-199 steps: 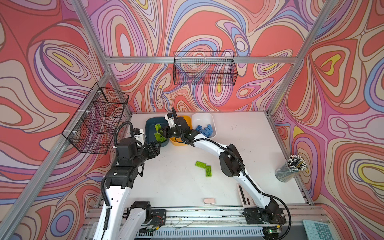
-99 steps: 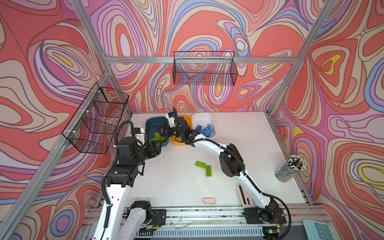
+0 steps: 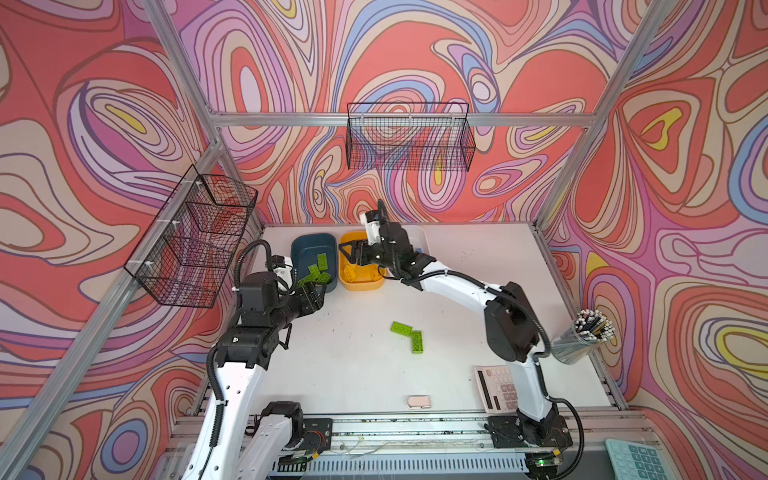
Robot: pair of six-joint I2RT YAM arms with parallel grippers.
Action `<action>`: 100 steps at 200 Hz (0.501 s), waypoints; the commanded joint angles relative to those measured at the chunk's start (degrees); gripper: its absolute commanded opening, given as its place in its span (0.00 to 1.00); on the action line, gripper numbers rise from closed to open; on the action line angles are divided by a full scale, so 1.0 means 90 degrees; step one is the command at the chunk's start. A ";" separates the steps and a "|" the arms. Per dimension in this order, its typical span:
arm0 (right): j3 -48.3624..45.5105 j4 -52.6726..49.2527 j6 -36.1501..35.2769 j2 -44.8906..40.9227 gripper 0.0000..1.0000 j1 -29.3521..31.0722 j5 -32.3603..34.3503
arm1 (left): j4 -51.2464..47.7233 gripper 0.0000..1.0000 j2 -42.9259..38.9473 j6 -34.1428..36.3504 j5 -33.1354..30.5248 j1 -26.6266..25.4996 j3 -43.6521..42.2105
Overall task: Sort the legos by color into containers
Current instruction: 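Withdraw the right arm while the left gripper moves toward the last green bricks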
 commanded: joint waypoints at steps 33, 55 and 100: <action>-0.3130 0.0762 0.0240 -0.2592 0.75 -0.1108 0.0175 | 0.0124 0.73 0.0417 0.0381 -0.0565 -0.1195 0.0111; -0.4159 0.0643 0.0204 -0.3518 0.77 -0.1525 0.0168 | 0.0002 0.75 0.0723 0.0512 -0.0899 -0.1747 0.0255; -0.5868 0.0630 0.0924 -0.4782 0.79 -0.2469 -0.0285 | -0.0555 0.75 0.1471 0.0681 -0.1662 -0.2809 0.0641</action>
